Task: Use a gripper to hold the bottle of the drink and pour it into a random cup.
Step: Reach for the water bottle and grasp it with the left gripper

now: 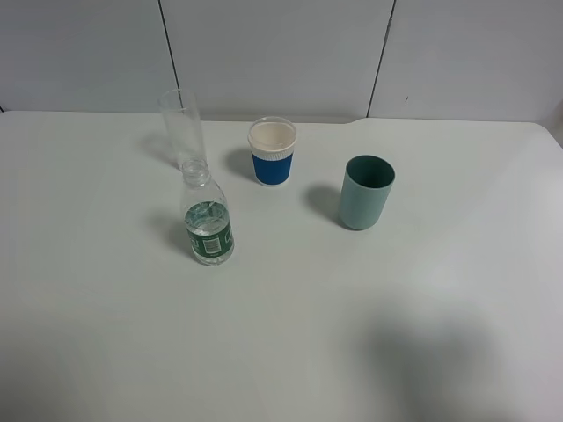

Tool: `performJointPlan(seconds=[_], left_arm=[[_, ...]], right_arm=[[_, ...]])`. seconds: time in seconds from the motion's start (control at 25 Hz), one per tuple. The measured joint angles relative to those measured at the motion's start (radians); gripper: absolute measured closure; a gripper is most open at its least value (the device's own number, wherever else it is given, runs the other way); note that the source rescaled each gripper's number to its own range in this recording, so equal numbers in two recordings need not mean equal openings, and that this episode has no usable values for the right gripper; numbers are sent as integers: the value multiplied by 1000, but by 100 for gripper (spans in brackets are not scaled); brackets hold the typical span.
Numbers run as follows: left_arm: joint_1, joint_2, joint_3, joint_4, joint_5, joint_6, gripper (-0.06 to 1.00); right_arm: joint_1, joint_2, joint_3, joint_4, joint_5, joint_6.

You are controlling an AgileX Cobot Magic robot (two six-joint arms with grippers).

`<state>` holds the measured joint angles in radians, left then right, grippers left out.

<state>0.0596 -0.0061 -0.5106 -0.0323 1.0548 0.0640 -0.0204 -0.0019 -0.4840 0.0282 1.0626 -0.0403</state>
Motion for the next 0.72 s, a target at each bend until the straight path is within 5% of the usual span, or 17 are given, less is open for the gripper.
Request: performJointPlan(seconds=[0.72], left_arm=[[0, 0, 0, 0, 0, 0, 45]], right_arm=[[0, 0, 0, 0, 0, 0]])
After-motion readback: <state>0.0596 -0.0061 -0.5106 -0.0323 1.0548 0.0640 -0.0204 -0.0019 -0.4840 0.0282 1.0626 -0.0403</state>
